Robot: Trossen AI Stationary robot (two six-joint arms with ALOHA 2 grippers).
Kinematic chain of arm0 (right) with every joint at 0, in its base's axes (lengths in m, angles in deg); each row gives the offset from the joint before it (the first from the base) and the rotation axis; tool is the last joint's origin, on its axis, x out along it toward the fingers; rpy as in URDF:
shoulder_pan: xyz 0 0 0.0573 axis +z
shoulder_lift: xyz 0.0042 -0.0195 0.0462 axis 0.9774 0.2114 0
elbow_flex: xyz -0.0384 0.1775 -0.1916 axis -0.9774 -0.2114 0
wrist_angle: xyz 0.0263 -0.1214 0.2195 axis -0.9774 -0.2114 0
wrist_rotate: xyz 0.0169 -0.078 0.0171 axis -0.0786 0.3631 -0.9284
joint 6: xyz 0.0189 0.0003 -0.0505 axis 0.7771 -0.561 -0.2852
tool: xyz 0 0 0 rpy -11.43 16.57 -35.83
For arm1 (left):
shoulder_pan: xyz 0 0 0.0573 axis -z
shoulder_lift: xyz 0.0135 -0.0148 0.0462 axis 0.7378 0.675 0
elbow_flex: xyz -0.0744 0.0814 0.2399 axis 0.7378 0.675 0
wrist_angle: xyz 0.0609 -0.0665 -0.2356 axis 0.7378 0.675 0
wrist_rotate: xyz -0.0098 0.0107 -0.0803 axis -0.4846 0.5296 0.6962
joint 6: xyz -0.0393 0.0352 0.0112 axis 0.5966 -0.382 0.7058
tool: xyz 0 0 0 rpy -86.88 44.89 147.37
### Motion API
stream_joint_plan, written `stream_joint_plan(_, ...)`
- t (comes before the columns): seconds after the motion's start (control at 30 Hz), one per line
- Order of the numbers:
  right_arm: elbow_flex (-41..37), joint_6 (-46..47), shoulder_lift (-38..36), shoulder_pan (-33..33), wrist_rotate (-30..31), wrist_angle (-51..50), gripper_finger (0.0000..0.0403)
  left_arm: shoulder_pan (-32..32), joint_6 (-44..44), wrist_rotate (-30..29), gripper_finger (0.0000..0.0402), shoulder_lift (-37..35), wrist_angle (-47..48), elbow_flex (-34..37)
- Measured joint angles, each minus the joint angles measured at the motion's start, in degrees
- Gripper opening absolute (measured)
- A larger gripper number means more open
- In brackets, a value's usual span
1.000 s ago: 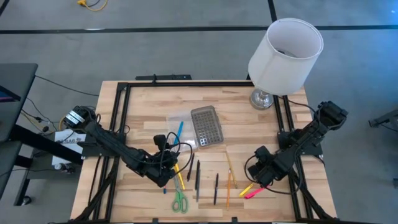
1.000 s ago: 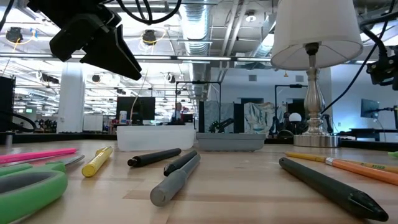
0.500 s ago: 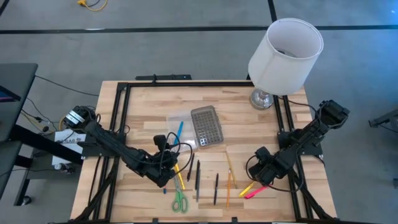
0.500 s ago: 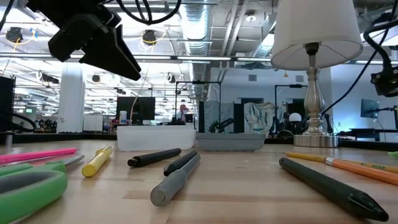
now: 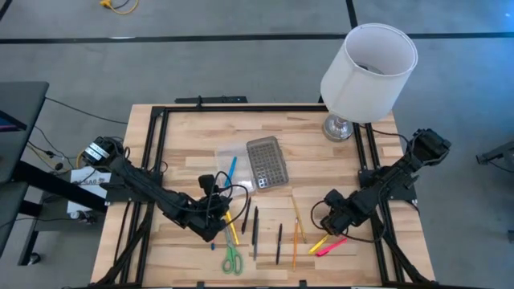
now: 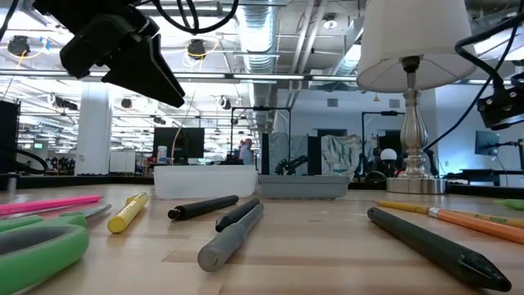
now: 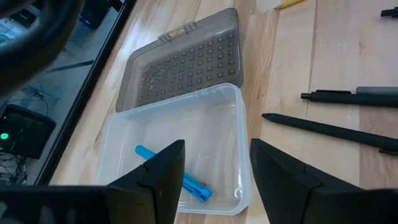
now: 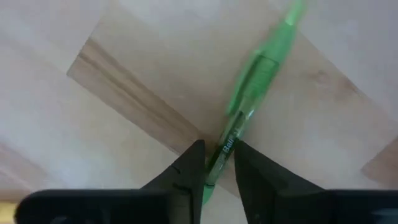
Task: Pick & place school supplies into a supply box
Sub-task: Put the green pen into the black supply box
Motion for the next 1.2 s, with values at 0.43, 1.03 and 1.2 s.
stream_joint_plan(0.43, 0.0, -6.9, 0.0, -1.6, 0.9, 0.6, 0.0022, 0.5, 2.7, 2.8, 0.0178, 0.0, 0.2, 0.0)
stream_joint_plan(1.03, 7.0, -22.2, 0.6, -5.1, 19.4, -2.5, 0.0007, 2.4, 3.3, 2.3, 0.0178, 0.0, 1.2, 0.0)
stream_joint_plan(1.2, 12.0, -30.7, 0.5, -9.4, 21.1, -1.8, 0.0008, 3.8, 7.6, 1.2, 0.0178, 0.0, 5.0, 0.0)
